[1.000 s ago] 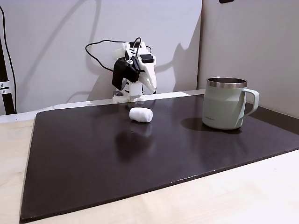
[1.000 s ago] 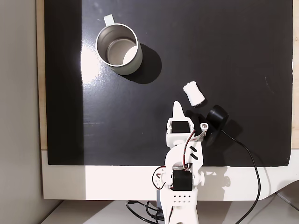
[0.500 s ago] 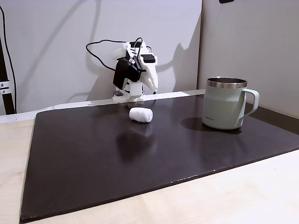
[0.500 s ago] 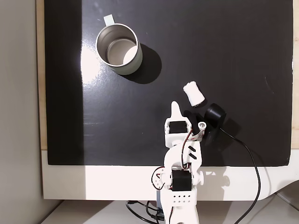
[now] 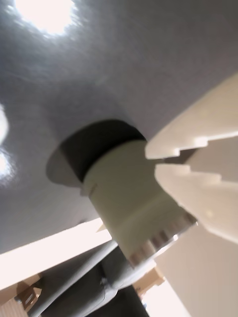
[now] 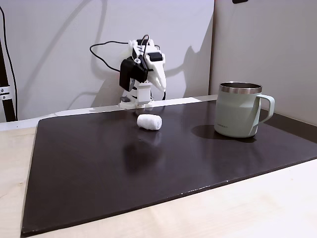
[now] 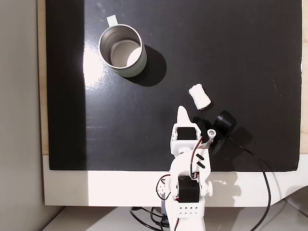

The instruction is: Grasp a gauze and put it in the cup.

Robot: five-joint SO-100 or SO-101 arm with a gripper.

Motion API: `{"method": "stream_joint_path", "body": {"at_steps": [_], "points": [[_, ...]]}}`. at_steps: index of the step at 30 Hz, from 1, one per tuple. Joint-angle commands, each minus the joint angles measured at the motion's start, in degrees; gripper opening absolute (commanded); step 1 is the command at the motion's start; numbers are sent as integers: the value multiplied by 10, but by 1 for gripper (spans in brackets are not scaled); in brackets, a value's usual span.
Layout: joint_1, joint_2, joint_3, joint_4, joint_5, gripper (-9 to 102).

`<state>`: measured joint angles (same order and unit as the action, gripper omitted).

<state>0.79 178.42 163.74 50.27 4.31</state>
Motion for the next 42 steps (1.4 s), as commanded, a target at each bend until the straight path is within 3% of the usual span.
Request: {"method": "stream_joint_path", "body": {"at_steps": [1, 15, 27, 42], "points": [[25, -76, -95, 4, 40, 0], [52, -485, -378, 87, 219, 20], [62, -602, -408, 132, 254, 35], [124, -758, -408, 67, 240, 36]]}}
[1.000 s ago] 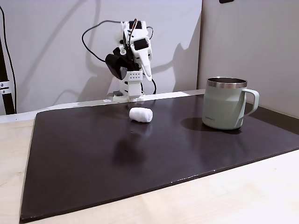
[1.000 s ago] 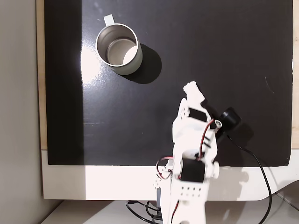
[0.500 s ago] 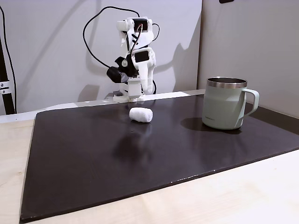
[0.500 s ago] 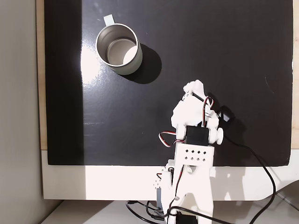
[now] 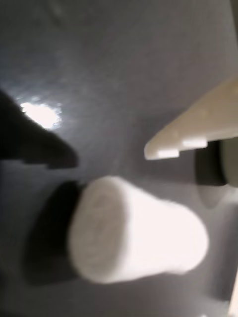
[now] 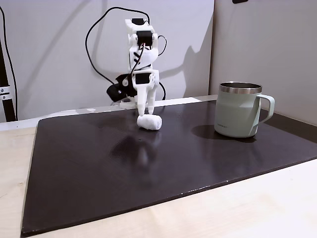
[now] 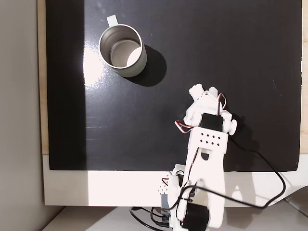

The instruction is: Grasp a gauze and put it in the cup.

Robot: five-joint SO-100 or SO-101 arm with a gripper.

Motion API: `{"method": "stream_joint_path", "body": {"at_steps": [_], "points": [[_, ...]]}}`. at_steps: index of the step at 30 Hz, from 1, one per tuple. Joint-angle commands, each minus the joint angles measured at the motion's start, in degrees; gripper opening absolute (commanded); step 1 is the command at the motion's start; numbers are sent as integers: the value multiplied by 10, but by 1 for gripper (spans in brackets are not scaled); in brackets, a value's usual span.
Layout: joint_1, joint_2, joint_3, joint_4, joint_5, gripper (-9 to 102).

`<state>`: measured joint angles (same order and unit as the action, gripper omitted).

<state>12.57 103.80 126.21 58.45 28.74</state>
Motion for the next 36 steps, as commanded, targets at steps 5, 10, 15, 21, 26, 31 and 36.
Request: {"method": "stream_joint_path", "body": {"at_steps": [5, 10, 15, 21, 26, 31, 36], "points": [[1, -54, -33, -41, -6, 35], [-14, -94, -41, -50, -4, 34], [-18, -103, -46, -51, -3, 28], [-21, -103, -47, -51, -10, 5], [-18, -76, -47, -42, -14, 0], [-35, 2, -58, 0, -20, 0], [-66, 65, -134, 85, -16, 0]]}}
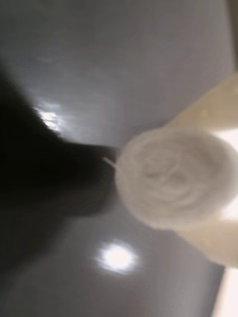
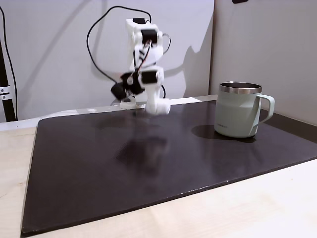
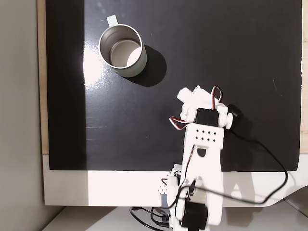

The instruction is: Grasp a gauze and put it in the cup.

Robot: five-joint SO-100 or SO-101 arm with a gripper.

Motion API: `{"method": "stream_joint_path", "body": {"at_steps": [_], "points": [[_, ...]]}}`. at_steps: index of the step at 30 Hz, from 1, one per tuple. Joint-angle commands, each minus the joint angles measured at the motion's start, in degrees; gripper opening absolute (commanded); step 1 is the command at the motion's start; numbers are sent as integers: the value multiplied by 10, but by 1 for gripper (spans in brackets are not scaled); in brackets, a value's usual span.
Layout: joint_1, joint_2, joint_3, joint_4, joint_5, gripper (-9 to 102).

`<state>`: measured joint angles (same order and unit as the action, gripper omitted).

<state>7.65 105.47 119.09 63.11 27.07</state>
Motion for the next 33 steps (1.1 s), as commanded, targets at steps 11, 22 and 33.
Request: {"method": "stream_joint_path", "body": {"at_steps": [11, 22, 33], "points": [[-118, -12, -363, 192, 20, 0], [-202, -238, -686, 280, 56, 0], [-259, -400, -868, 278, 64, 0]]}}
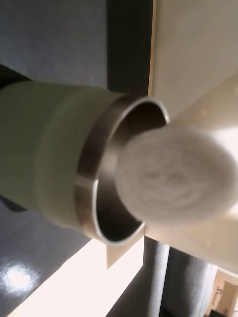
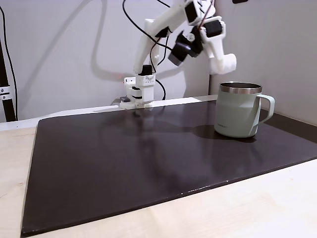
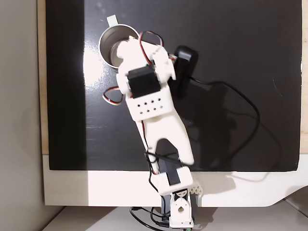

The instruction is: Grasp a gauze and put it in the cup.

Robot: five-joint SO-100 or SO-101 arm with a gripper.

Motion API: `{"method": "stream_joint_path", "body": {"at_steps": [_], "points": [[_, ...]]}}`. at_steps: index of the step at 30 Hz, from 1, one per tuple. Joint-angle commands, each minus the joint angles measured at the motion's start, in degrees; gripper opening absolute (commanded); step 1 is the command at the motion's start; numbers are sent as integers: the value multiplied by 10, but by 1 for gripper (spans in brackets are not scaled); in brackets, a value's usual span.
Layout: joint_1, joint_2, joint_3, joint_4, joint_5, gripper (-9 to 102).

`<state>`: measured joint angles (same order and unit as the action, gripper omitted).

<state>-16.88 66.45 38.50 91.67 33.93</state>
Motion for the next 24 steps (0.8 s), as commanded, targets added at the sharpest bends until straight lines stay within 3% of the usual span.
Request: {"method": "stream_joint_path", "body": {"at_steps": [1, 13, 19, 24], "points": [[-20, -21, -77, -9, -7, 0], [-44, -86, -133, -18, -9, 2], [-47, -86, -134, -9, -16, 38], [-47, -76, -131, -5, -14, 40]]}}
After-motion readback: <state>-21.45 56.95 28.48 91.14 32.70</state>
